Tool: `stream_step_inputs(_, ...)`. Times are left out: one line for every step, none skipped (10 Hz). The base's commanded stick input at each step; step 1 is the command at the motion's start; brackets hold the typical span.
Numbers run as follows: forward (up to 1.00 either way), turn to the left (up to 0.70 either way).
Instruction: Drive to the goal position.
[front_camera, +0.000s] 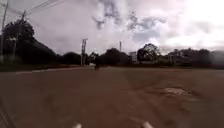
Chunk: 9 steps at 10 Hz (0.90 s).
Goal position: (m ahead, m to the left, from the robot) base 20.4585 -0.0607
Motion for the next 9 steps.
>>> stream_step_inputs(0.50, 0.00)
stream_step_inputs(0.50, 0.00)
stream_step_inputs(0.50, 0.00)
stream_step_inputs(0.50, 0.00)
stream_step_inputs(0.50, 0.00)
stream_step_inputs(0.50, 0.00)
stream_step_inputs(0.50, 0.00)
stream_step_inputs(0.50, 0.00)
stream_step_inputs(0.50, 0.00)
